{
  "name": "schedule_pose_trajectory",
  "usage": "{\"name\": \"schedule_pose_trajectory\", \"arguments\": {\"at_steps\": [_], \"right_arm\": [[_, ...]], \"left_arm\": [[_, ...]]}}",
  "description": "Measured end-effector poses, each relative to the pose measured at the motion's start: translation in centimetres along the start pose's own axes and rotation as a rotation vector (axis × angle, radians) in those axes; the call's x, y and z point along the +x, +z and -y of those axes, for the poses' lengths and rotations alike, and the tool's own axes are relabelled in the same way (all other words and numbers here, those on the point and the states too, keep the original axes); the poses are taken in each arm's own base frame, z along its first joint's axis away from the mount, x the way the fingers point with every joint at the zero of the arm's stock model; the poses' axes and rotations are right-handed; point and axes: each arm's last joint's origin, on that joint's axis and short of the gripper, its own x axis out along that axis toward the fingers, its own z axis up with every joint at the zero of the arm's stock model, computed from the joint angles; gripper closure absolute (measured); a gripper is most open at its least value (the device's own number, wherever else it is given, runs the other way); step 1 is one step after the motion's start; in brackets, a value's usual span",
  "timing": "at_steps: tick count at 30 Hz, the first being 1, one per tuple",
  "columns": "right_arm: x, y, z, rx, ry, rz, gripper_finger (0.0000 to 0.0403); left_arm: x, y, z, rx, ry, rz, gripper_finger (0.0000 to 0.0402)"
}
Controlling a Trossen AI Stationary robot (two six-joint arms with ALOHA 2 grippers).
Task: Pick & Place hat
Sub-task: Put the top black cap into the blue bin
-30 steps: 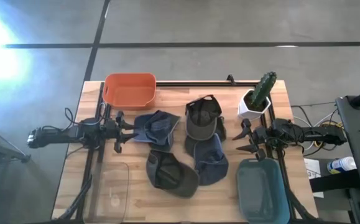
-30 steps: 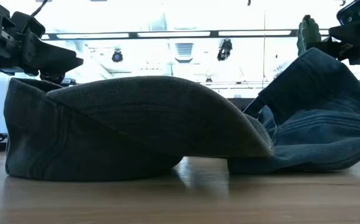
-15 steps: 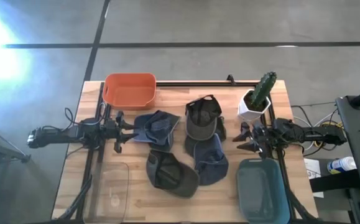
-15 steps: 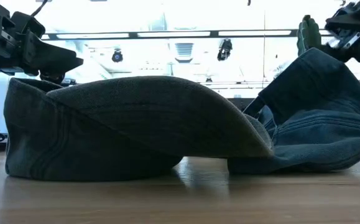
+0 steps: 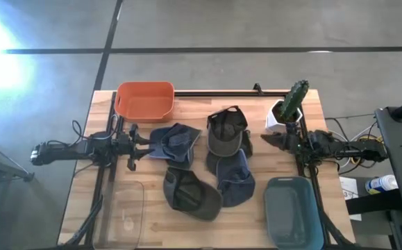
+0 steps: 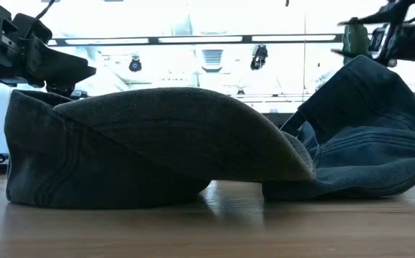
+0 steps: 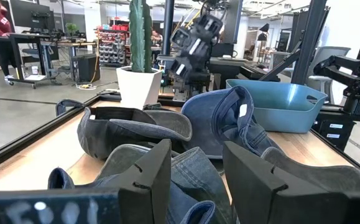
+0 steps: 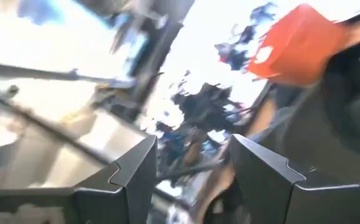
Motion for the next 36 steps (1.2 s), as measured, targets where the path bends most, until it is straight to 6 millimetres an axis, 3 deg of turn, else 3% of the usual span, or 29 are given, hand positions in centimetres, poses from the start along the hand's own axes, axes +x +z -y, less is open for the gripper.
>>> {"name": "schedule_pose_trajectory", "arguments": {"at_steps": [7, 17, 22, 26, 36], "right_arm": [[1.4, -1.3, 1.9, 0.114, -0.234, -0.107, 0.0204], [6.4, -0.9, 0.8, 0.078, -0.792, -0.183, 0.0204], [9.8, -0.1, 1.3, 0.119, -0.895, -0.133, 0.0204], [11.6, 0.4, 3.0, 0.186, -0.99, -0.158, 0.0204], [16.1, -0.3, 5.0, 0.19, -1.089, -0.263, 0.0206]], "left_arm": [[0.0, 0.0, 0.0, 0.0, 0.0, 0.001, 0.0262], [0.0, 0.0, 0.0, 0.0, 0.0, 0.002, 0.0262], [0.0, 0.0, 0.0, 0.0, 0.0, 0.002, 0.0262], [0.0, 0.0, 0.0, 0.0, 0.0, 0.002, 0.0262], [0.0, 0.0, 0.0, 0.0, 0.0, 0.003, 0.0262]]}}
